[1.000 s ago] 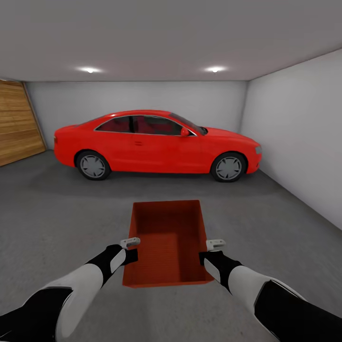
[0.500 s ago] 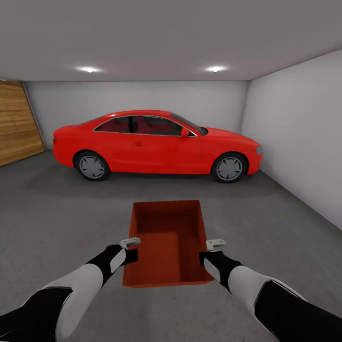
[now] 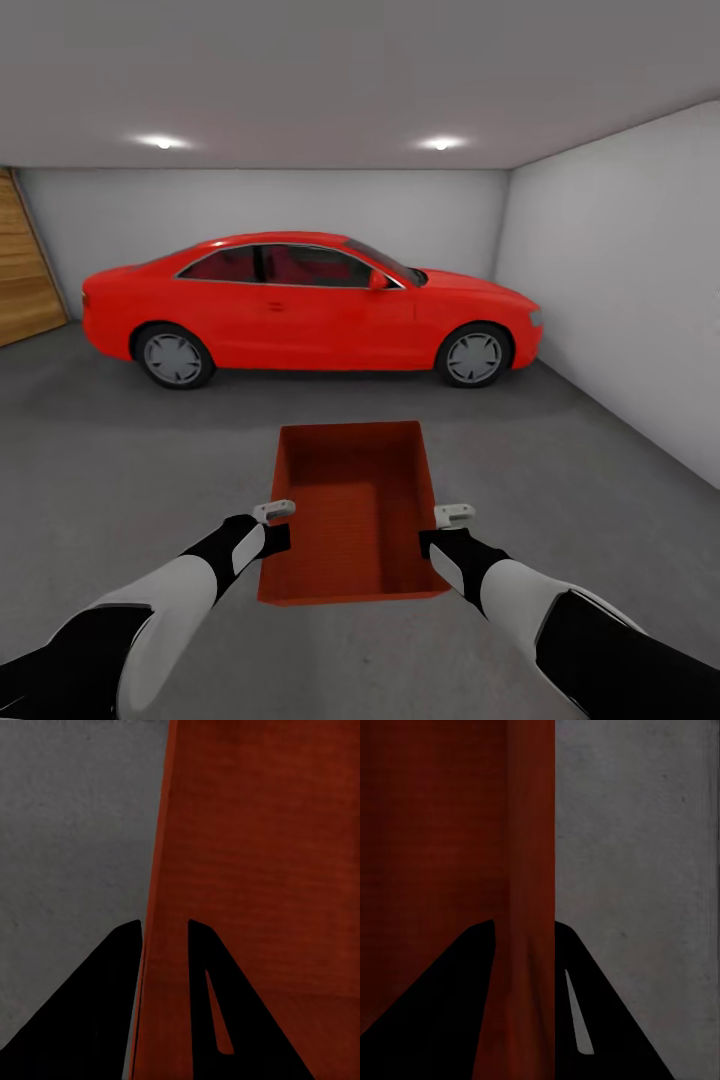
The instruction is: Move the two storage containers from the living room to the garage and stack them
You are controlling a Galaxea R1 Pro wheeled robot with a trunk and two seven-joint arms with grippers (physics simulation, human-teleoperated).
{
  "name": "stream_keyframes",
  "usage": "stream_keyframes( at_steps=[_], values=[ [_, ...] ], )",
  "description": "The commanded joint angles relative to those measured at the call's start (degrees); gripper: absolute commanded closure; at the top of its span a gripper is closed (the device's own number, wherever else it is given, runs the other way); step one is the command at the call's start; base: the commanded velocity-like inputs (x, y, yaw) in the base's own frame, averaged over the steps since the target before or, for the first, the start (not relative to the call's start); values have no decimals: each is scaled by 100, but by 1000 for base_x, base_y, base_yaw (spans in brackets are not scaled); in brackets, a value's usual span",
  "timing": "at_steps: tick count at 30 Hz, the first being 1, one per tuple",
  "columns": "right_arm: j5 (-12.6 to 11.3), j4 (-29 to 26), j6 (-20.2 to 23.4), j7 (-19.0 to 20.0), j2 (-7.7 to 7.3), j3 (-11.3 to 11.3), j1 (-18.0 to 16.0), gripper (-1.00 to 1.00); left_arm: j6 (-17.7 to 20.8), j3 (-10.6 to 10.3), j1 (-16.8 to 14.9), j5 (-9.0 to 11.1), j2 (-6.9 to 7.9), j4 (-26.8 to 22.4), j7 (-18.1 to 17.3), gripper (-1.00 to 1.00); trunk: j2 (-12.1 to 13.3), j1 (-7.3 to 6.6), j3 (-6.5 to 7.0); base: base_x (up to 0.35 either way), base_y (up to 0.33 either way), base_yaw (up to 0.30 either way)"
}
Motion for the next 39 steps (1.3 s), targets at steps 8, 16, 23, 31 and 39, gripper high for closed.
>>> stream_keyframes(
  at_steps=[8, 16, 23, 31, 39],
  values=[
    [-71, -15, 38, -18, 52, 78, -4, 100, 39, 65, 0, -96, -2, -22, 55, 100, -9, 6, -8, 318, 72, -252],
    [-71, -15, 36, -18, 52, 78, -4, 100, 39, 64, 0, -96, -2, -22, 55, 100, -9, 6, -8, 318, 72, -253],
    [-71, -15, 36, -18, 52, 78, -4, 100, 39, 64, 0, -96, -2, -22, 55, 100, -9, 6, -8, 318, 72, -253],
    [-71, -15, 34, -18, 52, 78, -4, 100, 39, 64, 0, -96, -6, -22, 55, 100, -9, 6, -8, 318, 72, -253],
    [-71, -15, 36, -18, 60, 78, -4, 100, 39, 64, 0, -96, -3, -22, 55, 100, -9, 6, -8, 318, 72, -253]
  ],
)
